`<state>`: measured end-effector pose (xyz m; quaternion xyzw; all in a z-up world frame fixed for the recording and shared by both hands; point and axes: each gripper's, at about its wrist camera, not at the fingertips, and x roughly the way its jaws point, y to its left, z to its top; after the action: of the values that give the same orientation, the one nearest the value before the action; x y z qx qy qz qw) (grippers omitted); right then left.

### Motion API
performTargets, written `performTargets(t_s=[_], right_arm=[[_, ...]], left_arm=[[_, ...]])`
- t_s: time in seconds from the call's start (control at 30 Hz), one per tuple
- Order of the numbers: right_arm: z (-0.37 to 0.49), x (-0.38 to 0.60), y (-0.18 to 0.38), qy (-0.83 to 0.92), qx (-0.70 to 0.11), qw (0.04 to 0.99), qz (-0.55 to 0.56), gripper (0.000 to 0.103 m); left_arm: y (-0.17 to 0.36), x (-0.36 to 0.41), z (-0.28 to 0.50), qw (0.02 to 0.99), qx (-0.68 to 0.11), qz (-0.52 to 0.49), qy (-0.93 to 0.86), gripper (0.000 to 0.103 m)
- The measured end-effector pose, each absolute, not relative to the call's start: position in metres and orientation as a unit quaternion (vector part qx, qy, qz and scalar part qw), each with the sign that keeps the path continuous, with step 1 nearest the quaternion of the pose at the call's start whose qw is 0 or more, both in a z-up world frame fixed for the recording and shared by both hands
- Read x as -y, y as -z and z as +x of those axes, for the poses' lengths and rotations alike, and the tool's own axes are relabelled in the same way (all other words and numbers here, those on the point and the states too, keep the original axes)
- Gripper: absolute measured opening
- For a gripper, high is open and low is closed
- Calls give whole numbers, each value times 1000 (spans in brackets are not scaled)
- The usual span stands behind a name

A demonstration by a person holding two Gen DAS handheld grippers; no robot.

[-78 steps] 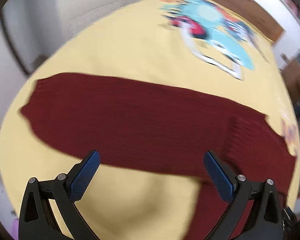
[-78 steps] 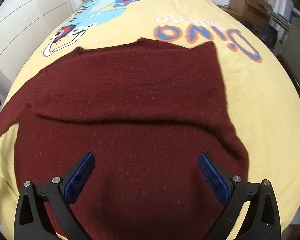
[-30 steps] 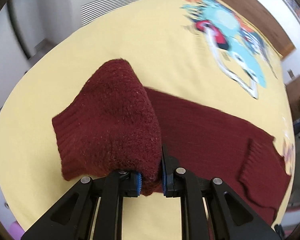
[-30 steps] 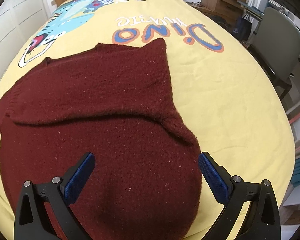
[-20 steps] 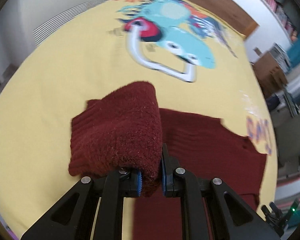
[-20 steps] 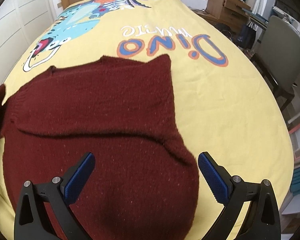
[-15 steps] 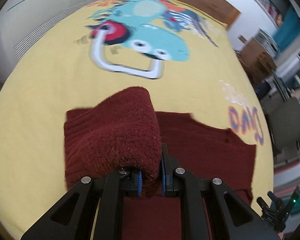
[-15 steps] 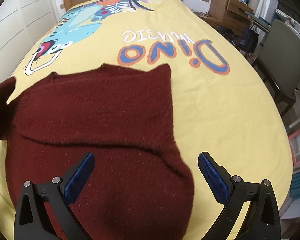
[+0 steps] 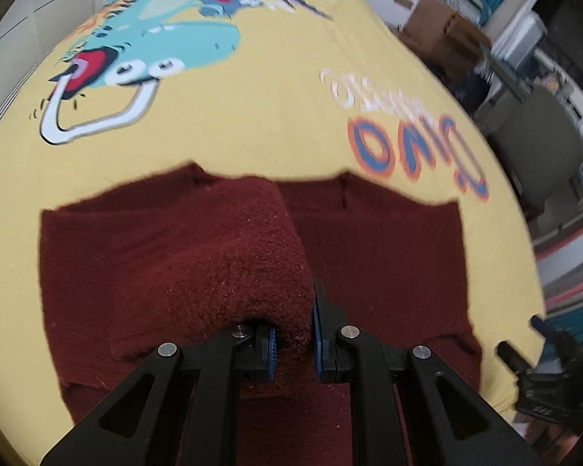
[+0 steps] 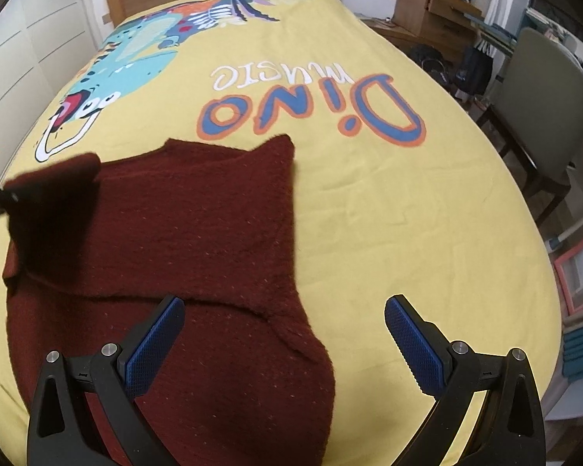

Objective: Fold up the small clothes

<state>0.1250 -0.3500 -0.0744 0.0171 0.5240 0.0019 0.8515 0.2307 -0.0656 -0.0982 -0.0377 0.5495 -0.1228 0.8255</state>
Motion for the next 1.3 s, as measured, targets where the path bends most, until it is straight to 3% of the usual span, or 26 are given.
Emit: performTargets(t_s=[0.27, 0.47, 0.53, 0.63, 0.8, 1.03, 1.3], right_arm=[[120, 353, 96, -1, -543, 839, 35, 103], [116, 350, 110, -6, -554, 832, 40, 103], [115, 350, 112, -6, -555, 830, 42, 103], [114, 351, 114, -7, -556, 830, 47, 103], [113, 350, 113, -9, -555, 830, 47, 103], [107, 351, 111, -8, -551, 832, 54, 103], [104, 339, 119, -15, -560, 826, 53, 103]], left_arm=[[162, 81, 230, 805, -587, 10, 87, 13], [171, 81, 230, 797, -600, 9, 76, 24], [170, 82, 231, 796, -601, 14, 73, 53], [168, 82, 232, 793, -605, 7, 75, 85], [168, 82, 228, 784, -614, 21, 89, 98], [163, 57, 206, 774, -624, 34, 100, 99], [157, -26, 176, 778, -624, 50, 58, 99]])
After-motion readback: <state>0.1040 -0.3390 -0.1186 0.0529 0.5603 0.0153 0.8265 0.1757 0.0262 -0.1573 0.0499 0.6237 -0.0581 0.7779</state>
